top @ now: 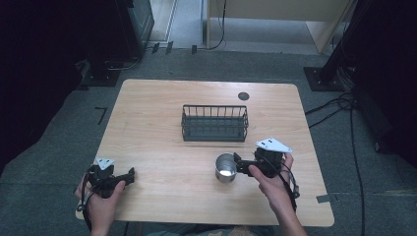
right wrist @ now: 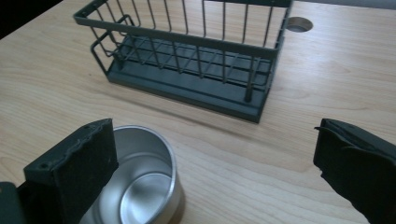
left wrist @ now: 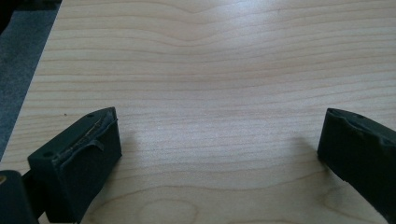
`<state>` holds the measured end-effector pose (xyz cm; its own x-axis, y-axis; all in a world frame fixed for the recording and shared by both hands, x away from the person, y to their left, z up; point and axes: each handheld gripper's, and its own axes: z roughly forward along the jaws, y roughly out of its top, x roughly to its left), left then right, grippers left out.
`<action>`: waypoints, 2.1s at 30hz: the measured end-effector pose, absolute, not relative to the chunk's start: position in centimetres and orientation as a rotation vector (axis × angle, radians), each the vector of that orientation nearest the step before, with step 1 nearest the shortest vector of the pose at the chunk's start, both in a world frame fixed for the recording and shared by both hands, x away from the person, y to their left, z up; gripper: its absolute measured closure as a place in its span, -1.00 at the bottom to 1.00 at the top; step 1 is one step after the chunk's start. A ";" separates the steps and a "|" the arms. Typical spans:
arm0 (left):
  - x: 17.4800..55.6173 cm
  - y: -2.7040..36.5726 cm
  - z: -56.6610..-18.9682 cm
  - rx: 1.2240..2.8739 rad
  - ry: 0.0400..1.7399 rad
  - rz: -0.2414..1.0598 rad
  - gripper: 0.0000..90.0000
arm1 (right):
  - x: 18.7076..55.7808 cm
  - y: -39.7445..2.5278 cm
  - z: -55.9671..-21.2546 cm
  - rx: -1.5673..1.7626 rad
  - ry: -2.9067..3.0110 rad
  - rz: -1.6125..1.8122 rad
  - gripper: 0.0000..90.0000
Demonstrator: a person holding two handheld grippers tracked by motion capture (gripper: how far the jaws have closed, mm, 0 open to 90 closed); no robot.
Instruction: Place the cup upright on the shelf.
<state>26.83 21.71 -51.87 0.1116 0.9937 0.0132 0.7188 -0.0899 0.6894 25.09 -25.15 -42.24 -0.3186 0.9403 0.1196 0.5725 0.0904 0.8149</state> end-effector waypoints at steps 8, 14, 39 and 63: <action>26.8 21.7 -51.9 1.868 1.661 0.678 -1.00 | 24.9 -23.3 -42.1 1.449 1.995 1.155 -1.00; 26.8 21.7 -51.9 1.870 1.656 0.676 -1.00 | 24.9 -21.9 -42.4 1.429 2.032 1.166 -1.00; 26.8 21.7 -51.9 1.874 1.653 0.674 -1.00 | 25.0 -19.5 -47.1 1.446 2.116 1.126 -0.96; 26.8 21.7 -51.9 1.874 1.652 0.674 -1.00 | 25.0 -19.1 -48.4 1.460 2.079 1.035 -0.59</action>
